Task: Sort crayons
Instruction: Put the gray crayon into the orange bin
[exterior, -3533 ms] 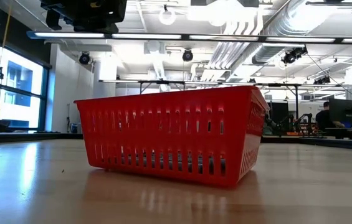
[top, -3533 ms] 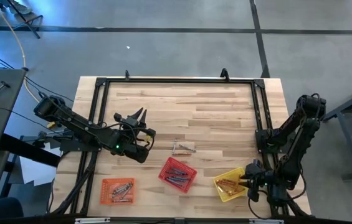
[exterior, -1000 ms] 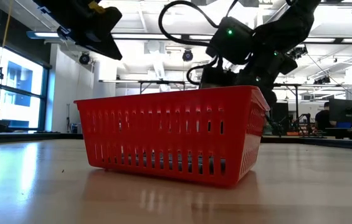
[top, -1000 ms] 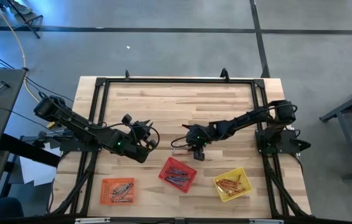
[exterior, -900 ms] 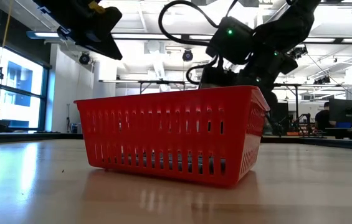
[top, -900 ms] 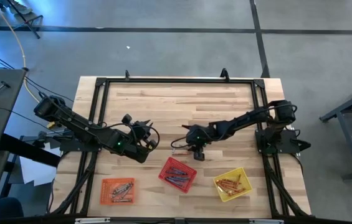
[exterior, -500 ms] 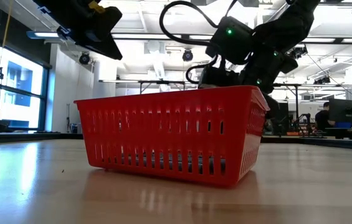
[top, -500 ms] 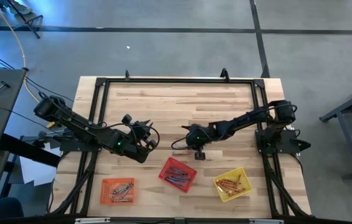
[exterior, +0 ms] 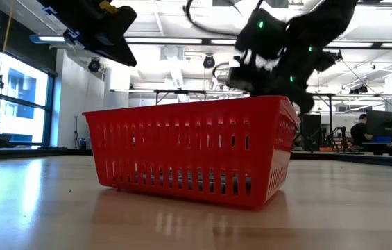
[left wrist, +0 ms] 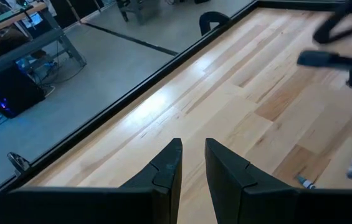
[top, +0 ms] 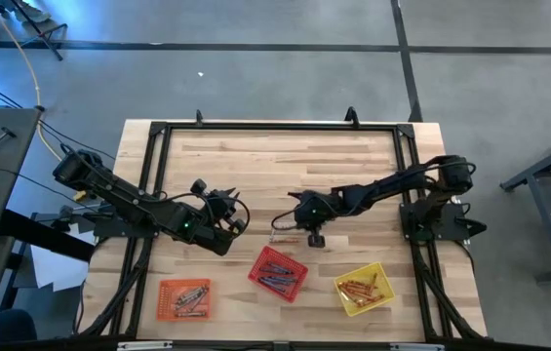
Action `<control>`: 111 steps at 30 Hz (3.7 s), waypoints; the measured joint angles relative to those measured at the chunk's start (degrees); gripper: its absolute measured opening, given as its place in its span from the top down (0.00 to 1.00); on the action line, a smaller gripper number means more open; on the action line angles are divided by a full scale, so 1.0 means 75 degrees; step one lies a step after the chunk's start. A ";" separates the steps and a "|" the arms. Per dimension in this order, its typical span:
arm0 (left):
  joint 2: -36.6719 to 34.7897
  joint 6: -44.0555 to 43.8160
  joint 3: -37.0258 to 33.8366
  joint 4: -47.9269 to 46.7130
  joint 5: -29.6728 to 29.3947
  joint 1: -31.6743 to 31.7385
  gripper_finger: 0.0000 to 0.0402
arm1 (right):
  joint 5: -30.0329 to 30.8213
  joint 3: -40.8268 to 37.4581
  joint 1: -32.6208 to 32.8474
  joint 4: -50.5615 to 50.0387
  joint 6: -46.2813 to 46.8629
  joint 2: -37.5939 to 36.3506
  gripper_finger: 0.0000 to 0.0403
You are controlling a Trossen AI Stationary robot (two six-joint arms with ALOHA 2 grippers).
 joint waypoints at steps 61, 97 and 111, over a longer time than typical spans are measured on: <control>0.1471 0.6250 -0.2682 1.2055 0.3493 0.2066 0.85 | 0.1500 -0.0738 -0.2198 0.1604 -0.1090 -0.2222 1.00; 0.1468 0.5893 -0.1909 1.3264 0.7634 0.2813 0.62 | 0.0768 -0.2663 -0.0325 0.8194 0.0570 -0.2225 0.99; 0.1468 0.5820 -0.1337 1.2478 0.7592 0.2801 0.61 | 0.0775 -0.2660 -0.0291 0.8354 0.0551 -0.2222 0.99</control>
